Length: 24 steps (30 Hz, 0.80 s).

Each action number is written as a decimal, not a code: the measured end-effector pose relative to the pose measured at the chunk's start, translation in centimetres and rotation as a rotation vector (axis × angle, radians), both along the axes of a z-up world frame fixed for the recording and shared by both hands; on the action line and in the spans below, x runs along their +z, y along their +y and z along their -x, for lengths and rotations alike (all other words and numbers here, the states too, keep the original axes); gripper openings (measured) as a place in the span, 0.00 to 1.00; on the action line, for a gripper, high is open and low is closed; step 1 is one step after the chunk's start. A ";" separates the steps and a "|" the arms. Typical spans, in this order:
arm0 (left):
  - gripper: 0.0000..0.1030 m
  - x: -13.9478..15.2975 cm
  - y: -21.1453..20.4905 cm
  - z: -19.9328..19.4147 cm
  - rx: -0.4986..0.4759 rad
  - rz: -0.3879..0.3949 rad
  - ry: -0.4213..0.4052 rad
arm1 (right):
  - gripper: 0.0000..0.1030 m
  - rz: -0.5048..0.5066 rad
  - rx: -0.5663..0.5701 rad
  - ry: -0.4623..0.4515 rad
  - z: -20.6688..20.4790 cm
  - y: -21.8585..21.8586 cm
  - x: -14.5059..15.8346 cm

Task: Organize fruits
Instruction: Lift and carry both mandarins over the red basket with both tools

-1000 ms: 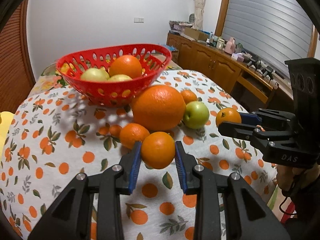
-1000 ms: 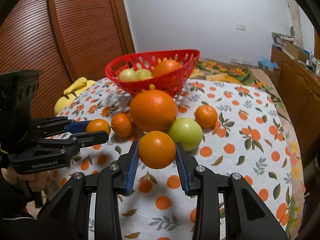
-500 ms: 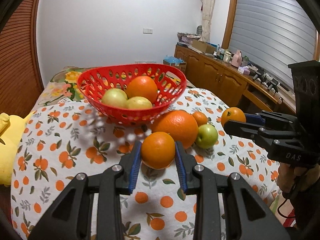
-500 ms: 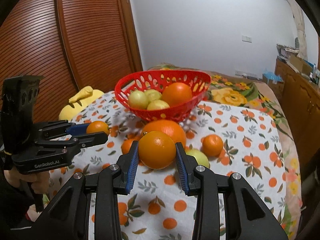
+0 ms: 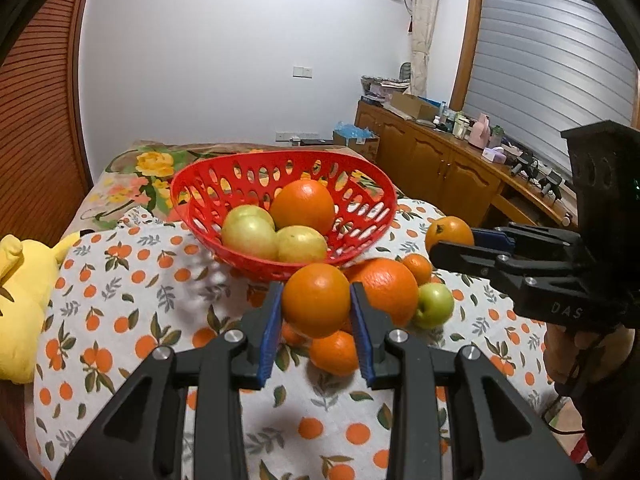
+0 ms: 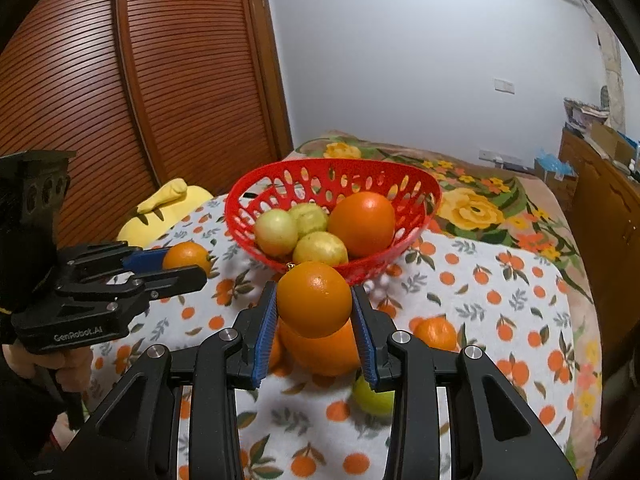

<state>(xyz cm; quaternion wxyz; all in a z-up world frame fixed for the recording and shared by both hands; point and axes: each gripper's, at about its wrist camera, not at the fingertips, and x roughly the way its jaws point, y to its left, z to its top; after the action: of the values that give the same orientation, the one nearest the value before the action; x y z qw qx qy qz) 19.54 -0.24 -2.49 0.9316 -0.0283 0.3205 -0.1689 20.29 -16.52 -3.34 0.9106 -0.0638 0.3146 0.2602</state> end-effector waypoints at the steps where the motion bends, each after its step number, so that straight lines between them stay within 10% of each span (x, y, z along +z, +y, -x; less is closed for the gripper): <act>1: 0.30 0.1 0.1 -0.3 0.002 -0.001 -0.001 | 0.34 0.002 0.002 -0.001 -0.3 0.1 0.0; 24: 0.30 0.3 2.3 -6.6 0.033 -0.019 0.008 | 0.34 0.088 0.075 0.065 -8.2 2.8 -2.0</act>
<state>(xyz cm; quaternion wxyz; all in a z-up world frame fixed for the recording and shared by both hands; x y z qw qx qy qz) 26.12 2.08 -2.18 0.9332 -0.0252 0.3254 -0.1503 28.52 -13.73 -5.31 0.8860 -0.1069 0.3524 0.2819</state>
